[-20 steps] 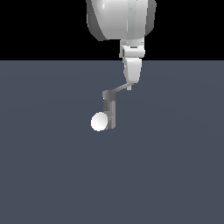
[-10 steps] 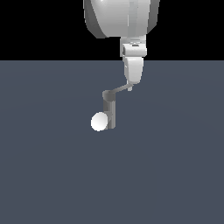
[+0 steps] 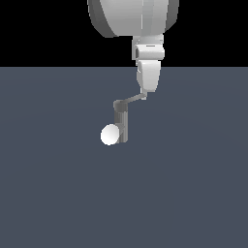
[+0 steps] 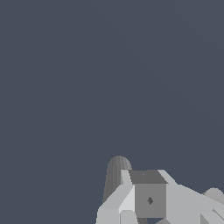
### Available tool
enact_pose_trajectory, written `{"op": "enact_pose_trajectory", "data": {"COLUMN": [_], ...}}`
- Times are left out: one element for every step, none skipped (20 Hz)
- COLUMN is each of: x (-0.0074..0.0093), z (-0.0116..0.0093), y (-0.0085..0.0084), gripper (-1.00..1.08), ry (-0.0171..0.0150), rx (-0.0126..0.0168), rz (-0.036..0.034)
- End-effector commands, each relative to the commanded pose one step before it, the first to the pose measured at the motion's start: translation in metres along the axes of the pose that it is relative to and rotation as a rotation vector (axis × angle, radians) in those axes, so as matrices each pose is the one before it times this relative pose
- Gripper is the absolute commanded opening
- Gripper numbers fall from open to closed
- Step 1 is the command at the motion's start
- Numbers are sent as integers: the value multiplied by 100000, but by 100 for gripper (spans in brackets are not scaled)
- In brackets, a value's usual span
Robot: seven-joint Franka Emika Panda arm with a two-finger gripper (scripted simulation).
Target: Turn on the faucet by rotating a designated handle.
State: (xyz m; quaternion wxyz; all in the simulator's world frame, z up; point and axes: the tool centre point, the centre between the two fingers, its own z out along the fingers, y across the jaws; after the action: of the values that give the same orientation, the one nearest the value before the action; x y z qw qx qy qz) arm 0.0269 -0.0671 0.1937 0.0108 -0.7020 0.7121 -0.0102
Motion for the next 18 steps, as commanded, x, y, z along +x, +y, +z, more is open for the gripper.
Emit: {"op": "enact_pose_trajectory", "data": {"x": [867, 0, -962, -139, -139, -136, -139, -139, -136, -138, -138, -138, -136, -138, -137, -135, -137, -137], "z": [1154, 0, -1157, 37, 37, 42, 37, 37, 42, 37, 37, 37, 42, 37, 37, 42, 37, 37], "y": [1705, 0, -1266, 261, 261, 260, 261, 261, 259, 261, 260, 260, 258, 259, 259, 257, 258, 258], "gripper": [-100, -100, -100, -100, -100, -100, -100, -100, -100, -100, -100, -100, -100, -100, -100, -100, -100, -100], "ry": [96, 0, -502, 17, 17, 19, 18, 18, 19, 18, 18, 18, 20, 18, 18, 20, 19, 19], "rx": [-2991, 0, 2988, -106, -106, -114, -106, -106, -114, -106, -106, -106, -114, -106, -105, -114, -105, -105], "rz": [1341, 0, -1491, 52, 53, 57, 53, 53, 57, 53, 53, 53, 57, 53, 53, 58, 54, 54]}}
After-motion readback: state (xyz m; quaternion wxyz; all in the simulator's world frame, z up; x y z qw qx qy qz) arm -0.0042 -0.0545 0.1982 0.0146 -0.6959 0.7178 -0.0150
